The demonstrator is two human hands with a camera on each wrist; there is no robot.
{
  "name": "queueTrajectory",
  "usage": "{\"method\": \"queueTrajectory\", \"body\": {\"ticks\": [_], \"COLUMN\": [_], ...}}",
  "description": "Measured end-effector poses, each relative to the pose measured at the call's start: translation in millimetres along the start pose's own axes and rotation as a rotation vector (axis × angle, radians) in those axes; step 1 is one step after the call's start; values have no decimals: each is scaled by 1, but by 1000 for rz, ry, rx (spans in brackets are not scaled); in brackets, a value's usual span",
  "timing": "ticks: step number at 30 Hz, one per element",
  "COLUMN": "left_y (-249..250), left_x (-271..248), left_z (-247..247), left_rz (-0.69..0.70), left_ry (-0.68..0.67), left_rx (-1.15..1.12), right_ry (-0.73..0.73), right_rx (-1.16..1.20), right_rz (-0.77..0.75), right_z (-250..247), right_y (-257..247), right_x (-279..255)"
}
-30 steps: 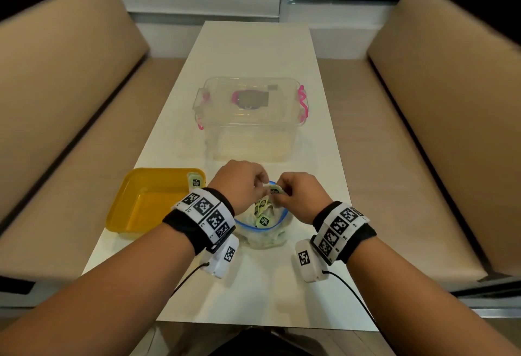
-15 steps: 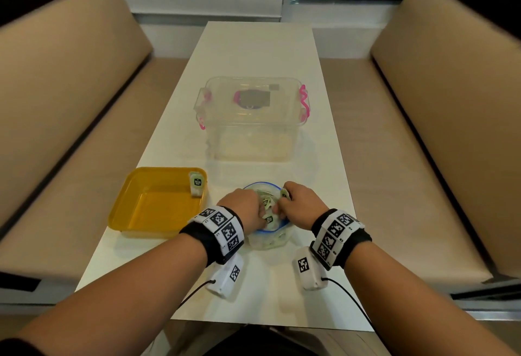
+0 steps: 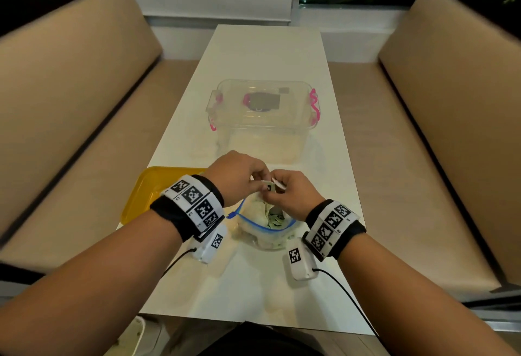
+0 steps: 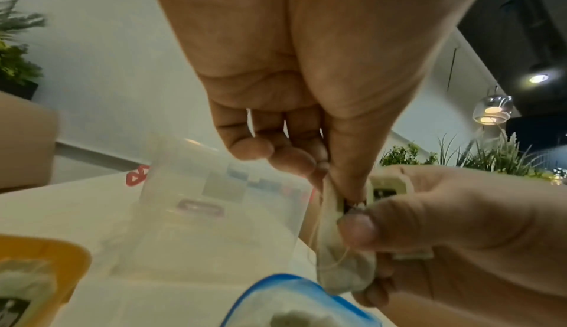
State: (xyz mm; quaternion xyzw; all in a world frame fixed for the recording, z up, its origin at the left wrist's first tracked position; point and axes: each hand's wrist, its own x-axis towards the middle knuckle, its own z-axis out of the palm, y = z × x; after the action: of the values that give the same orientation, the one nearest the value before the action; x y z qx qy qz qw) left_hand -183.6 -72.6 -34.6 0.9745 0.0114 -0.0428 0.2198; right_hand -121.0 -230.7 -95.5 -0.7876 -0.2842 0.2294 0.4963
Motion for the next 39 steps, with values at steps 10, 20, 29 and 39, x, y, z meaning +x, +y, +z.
{"method": "queueTrajectory", "body": {"ticks": [10,20,29,39], "left_y": [-40,-114,-143,-147], "left_x": [-16,-11,23,36], "left_z": [-42,-58,-6,-6], "left_rz": [0,-220,-238,-208], "left_ry": [55,-133,-346,-275], "left_rx": [139,288,429,396], "right_ry": [13,111,127,200], "right_rx": [18,146,30,92], "right_rz": [1,208,175,210], "right_z": [44,71,79,84], "right_y": [-23,-38,-35,-29], "right_x": [32,53,58,60]}}
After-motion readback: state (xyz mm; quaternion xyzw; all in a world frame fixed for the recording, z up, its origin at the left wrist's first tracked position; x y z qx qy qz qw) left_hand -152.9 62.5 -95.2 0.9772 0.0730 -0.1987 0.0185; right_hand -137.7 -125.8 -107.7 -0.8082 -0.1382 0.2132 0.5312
